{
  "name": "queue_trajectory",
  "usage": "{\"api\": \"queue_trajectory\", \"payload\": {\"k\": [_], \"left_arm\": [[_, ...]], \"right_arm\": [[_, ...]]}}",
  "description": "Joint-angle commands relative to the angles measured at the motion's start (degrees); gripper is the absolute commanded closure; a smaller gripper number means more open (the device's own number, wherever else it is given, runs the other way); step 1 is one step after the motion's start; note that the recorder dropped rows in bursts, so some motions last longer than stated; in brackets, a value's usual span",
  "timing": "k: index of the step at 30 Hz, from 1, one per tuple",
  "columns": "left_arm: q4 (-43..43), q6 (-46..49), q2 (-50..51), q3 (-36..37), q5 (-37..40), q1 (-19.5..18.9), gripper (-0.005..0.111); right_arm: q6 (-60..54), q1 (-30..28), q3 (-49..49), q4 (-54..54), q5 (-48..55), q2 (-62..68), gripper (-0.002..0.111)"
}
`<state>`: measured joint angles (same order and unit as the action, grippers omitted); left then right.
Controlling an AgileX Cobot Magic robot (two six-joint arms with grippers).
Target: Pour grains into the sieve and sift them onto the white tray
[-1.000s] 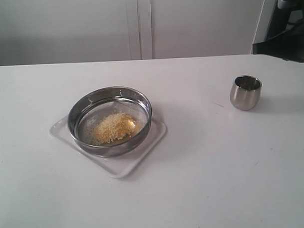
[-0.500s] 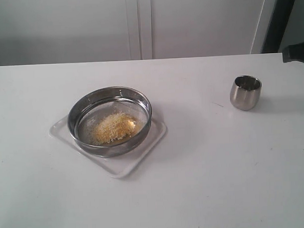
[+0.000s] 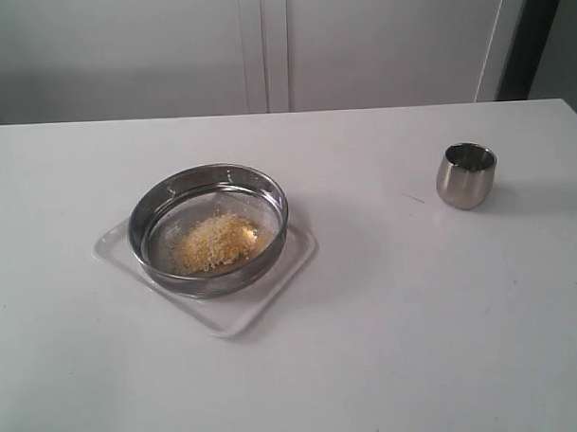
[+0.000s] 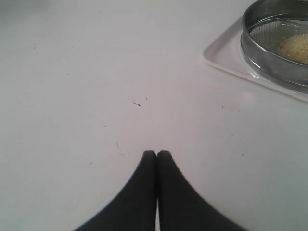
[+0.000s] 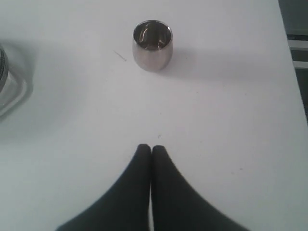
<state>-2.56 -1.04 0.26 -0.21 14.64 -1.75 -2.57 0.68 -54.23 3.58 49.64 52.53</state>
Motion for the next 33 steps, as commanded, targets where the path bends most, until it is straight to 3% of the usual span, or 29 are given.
{"api": "queue_trajectory", "payload": {"k": [1, 16, 33], "left_arm": [[-0.36, -0.19, -0.26, 0.21, 0.01, 0.16, 0.107], [-0.36, -0.19, -0.26, 0.21, 0.01, 0.16, 0.107], [-0.36, -0.19, -0.26, 0.21, 0.01, 0.16, 0.107]], "right_arm": [[-0.39, -0.11, 4.68, 0.74, 0.4, -4.16, 0.108], [-0.02, -0.11, 12.2, 0.74, 0.04, -16.47, 0.108], [1.21, -0.11, 12.8, 0.74, 0.15, -17.0, 0.108]]}}
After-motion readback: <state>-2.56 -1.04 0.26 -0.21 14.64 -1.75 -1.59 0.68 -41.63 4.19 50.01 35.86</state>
